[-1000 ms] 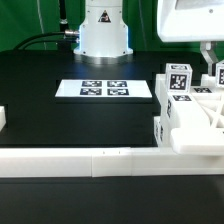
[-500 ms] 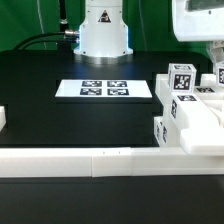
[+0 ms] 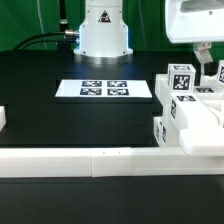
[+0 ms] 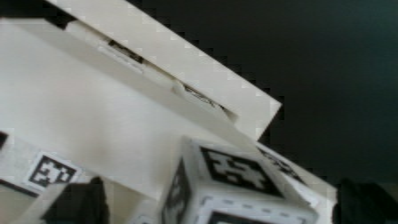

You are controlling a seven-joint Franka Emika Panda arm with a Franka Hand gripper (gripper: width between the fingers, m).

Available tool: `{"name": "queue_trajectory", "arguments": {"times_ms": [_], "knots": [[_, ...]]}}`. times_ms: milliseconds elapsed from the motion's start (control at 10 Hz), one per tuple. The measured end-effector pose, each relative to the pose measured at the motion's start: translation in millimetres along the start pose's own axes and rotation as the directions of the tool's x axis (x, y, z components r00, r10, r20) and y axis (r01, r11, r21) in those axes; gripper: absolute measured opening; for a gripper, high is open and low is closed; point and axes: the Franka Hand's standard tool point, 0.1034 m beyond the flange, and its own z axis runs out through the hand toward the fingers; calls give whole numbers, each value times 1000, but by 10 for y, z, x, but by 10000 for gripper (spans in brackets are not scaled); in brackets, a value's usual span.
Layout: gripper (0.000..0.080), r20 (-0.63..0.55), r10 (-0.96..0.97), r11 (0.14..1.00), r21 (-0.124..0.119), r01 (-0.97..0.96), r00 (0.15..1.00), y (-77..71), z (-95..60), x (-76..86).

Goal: Assemble chair

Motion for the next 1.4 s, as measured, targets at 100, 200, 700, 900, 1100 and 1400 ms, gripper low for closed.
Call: {"name": "queue_trajectory", "arguments": {"times_ms": [100, 200, 700, 900, 1100, 1400], "knots": [[647, 0, -88, 996, 0, 88, 996, 3, 0, 7], [647, 0, -125, 992, 0, 125, 992, 4, 0, 7], [649, 29, -647, 760, -54, 647, 762, 17, -28, 14], [648, 34, -744, 665, -64, 744, 667, 3, -34, 3], [648, 41, -833, 548, -73, 833, 552, 0, -28, -15], [622, 48, -861, 502, -72, 862, 506, 25, -14, 2]]}}
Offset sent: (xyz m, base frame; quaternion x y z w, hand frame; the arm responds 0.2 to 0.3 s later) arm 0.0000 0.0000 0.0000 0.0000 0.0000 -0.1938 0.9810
